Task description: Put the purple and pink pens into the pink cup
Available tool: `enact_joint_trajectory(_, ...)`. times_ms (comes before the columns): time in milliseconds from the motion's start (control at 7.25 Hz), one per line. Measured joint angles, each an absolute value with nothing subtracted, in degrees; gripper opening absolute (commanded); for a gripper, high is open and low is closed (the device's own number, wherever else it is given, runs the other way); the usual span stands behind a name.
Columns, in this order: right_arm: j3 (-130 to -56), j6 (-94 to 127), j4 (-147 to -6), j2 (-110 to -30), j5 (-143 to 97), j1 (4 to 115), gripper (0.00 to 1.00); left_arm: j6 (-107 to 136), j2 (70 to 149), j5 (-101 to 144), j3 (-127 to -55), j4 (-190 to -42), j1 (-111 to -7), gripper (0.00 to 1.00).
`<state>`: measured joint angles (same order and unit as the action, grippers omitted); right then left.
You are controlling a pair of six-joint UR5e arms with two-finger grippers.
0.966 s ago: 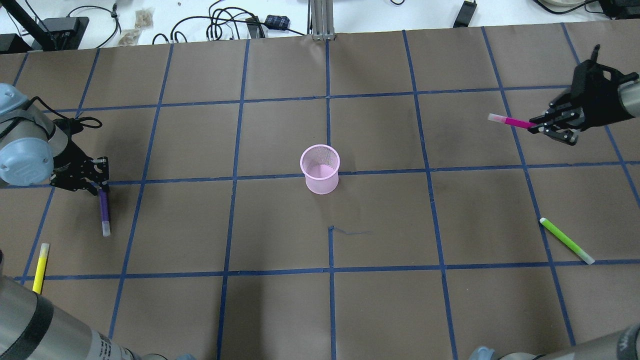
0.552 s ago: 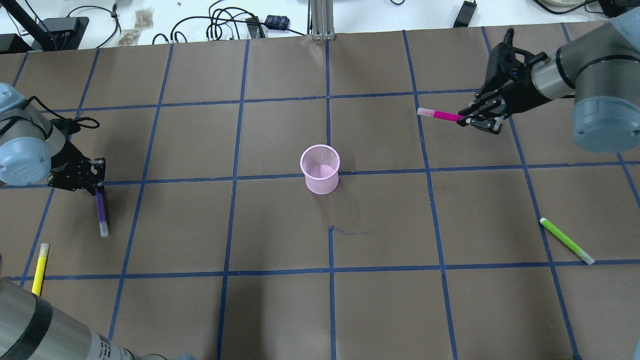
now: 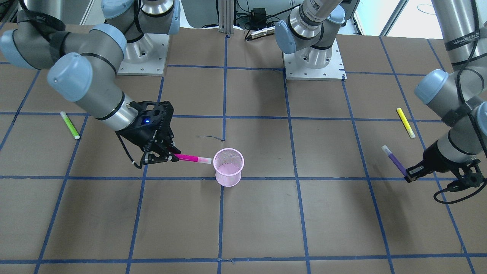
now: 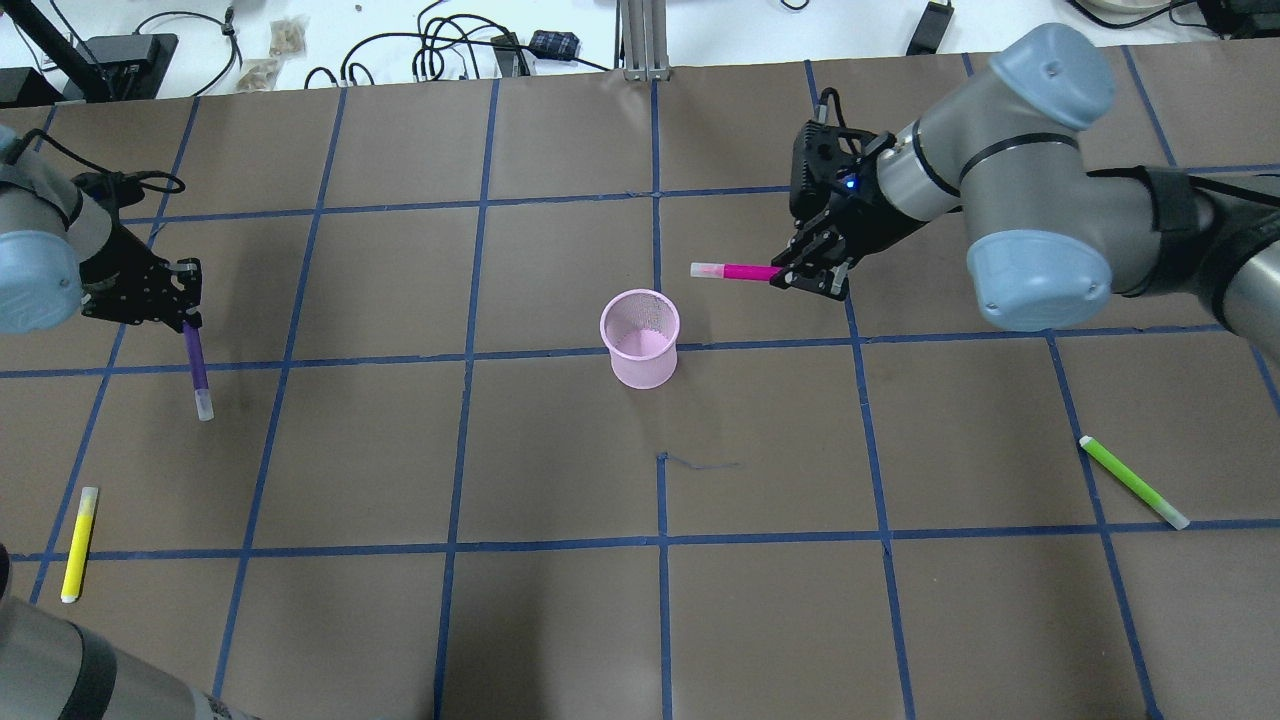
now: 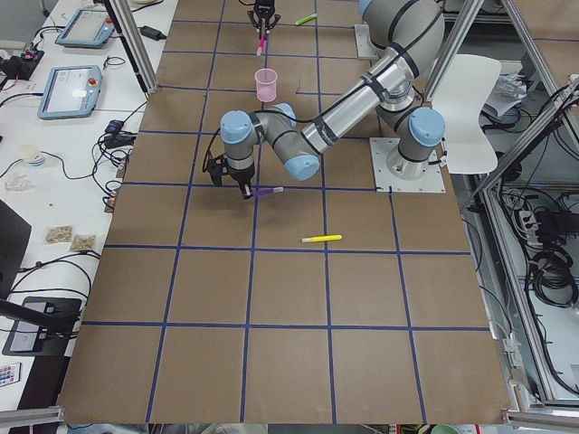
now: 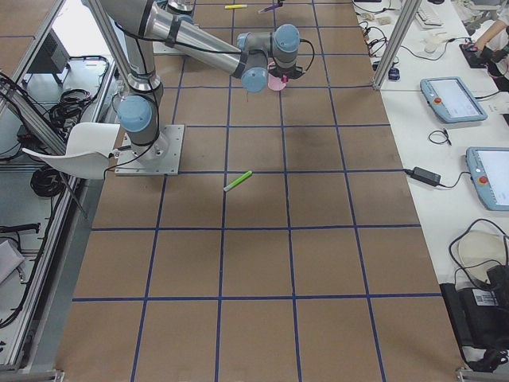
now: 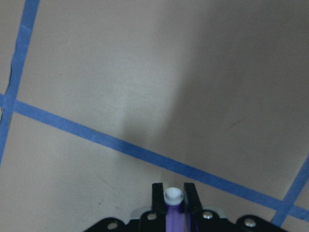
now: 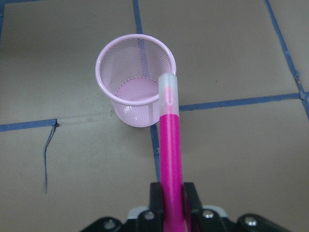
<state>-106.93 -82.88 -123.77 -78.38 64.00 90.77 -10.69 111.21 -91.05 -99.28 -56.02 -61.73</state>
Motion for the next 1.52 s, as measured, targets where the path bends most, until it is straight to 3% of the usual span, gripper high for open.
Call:
enact_joint_trajectory(276, -105.91, -79.72, -124.34, -78.44, 67.82, 94.67, 0.01, -10.44, 108.46, -90.80, -98.39, -55.80, -65.63, 0.00)
enact_joint_trajectory(1517, -100.36, -69.25, -125.84, -74.74, 100.72, 114.02, 0.08, -10.30, 106.53, -88.33, -98.38, -54.44, -68.76, 0.00)
